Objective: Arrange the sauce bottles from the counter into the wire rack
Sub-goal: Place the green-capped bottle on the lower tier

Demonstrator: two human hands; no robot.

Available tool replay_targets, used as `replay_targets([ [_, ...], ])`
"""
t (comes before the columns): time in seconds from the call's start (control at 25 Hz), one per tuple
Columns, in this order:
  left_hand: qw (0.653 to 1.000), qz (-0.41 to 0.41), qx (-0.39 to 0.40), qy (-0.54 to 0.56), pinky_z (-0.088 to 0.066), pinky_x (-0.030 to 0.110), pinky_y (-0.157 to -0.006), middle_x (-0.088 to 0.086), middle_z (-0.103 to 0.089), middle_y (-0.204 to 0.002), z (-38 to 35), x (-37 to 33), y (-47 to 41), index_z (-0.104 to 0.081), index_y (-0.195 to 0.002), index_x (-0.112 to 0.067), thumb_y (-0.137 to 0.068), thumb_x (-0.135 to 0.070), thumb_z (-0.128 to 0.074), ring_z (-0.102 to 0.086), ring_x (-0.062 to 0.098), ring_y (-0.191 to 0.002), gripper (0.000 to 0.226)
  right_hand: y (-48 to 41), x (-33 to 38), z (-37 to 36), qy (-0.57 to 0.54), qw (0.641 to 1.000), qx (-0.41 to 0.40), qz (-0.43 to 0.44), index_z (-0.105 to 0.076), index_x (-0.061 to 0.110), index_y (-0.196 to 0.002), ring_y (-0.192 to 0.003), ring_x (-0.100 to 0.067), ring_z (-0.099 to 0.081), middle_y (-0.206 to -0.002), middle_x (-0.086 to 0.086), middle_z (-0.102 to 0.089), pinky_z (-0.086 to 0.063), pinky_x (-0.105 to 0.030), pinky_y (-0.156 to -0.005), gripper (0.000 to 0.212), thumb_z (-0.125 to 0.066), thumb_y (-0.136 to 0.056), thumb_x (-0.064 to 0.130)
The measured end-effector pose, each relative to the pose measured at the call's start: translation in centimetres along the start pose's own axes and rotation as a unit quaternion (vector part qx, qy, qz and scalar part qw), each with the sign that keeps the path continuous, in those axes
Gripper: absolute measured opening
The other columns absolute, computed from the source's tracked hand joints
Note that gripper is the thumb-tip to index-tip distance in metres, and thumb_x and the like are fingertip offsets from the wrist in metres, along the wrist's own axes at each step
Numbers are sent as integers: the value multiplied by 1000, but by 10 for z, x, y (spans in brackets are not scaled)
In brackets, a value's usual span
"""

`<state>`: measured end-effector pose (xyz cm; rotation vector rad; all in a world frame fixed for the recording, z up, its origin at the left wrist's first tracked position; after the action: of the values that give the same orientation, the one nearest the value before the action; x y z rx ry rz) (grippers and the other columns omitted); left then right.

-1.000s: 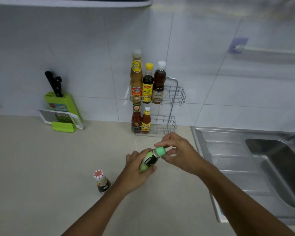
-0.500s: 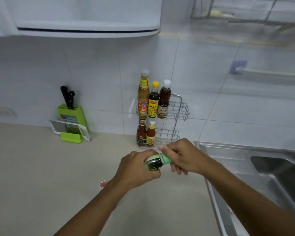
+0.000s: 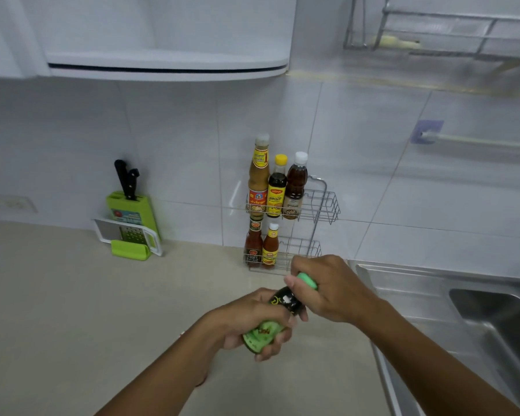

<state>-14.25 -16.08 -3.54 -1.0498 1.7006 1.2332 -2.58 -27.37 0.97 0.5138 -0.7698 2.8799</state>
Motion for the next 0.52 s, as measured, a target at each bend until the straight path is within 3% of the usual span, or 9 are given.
replay_targets([
  [0.04, 999, 1, -19, -28, -42, 28, -44, 9, -54, -62, 1, 0, -2, -63, -93, -16, -84, -12, -62, -50, 22, -48, 10, -1, 0, -4, 42, 999, 6, -26, -46, 28, -71, -47, -11, -48, -53, 11, -46, -41, -33, -46, 32, -41, -99, 42],
  [0.08, 990, -8, -87, -106, -46, 31, -47, 8, -58, -65, 4, 0, -6, -62, -90, -19, -80, -18, -65, -53, 25, -51, 10, -1, -3, -10, 73, 994, 27, -81, -42, 28, -66, -50, -15, -48, -54, 8, -46, -38, -33, -48, 35, -33, -97, 42],
  [0.12, 956, -22, -184, -227, -50, 34, -53, 4, -64, -71, 9, 0, -8, -61, -88, -24, -75, -28, -67, -58, 25, -58, 15, -2, -7, -16, 97, 981, 61, -156, -41, 25, -62, -56, -18, -50, -57, 4, -49, -36, -33, -51, 40, -28, -96, 41],
  [0.16, 885, -36, -274, -375, -53, 35, -58, -2, -68, -77, 12, 2, -12, -60, -93, -29, -71, -39, -67, -63, 23, -66, 25, -1, -12, -21, 98, 961, 87, -242, -44, 22, -59, -61, -20, -51, -60, -1, -52, -34, -33, -52, 44, -27, -96, 40],
  [0.24, 690, -88, -394, -600, -50, 31, -56, -7, -71, -79, 8, 12, -17, -57, -101, -35, -69, -48, -66, -66, 20, -67, 37, 4, -18, -31, 24, 921, 89, -379, -50, 17, -60, -65, -18, -51, -67, -5, -56, -35, -33, -54, 47, -30, -98, 36],
  [0.28, 619, -131, -423, -648, -46, 28, -50, -7, -70, -73, 4, 17, -19, -57, -102, -35, -67, -48, -70, -65, 19, -59, 39, 5, -17, -33, -17, 904, 72, -420, -53, 16, -62, -65, -17, -52, -69, -6, -57, -37, -33, -55, 48, -30, -100, 36],
  [0.32, 585, -164, -433, -666, -42, 25, -44, -7, -68, -67, 2, 19, -22, -60, -101, -36, -63, -45, -76, -62, 18, -50, 42, 4, -16, -34, -44, 893, 61, -444, -55, 15, -65, -67, -18, -54, -73, -7, -59, -39, -33, -57, 48, -30, -100, 36],
  [0.44, 558, -187, -435, -681, -39, 24, -40, -5, -64, -61, 11, 21, -35, -65, -104, -34, -56, -38, -88, -57, 18, -43, 54, -2, -16, -37, -79, 868, 78, -484, -57, 12, -77, -84, -25, -60, -95, -13, -64, -45, -38, -72, 44, -30, -104, 33],
  [0.52, 579, -162, -436, -669, -41, 26, -44, -5, -68, -69, 13, 14, -37, -62, -110, -37, -58, -37, -88, -62, 19, -50, 58, -7, -22, -37, -106, 846, 75, -517, -57, 13, -82, -92, -26, -61, -101, -13, -64, -45, -39, -78, 41, -32, -103, 38],
])
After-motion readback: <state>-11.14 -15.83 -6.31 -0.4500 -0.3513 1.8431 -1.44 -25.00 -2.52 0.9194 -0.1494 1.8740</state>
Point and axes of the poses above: each hand's wrist, its own y-axis away from the middle knuckle, its own z-axis out of the back of the hand, x = y × z, the point moved 3 cm from there along -y, towards the middle knuckle
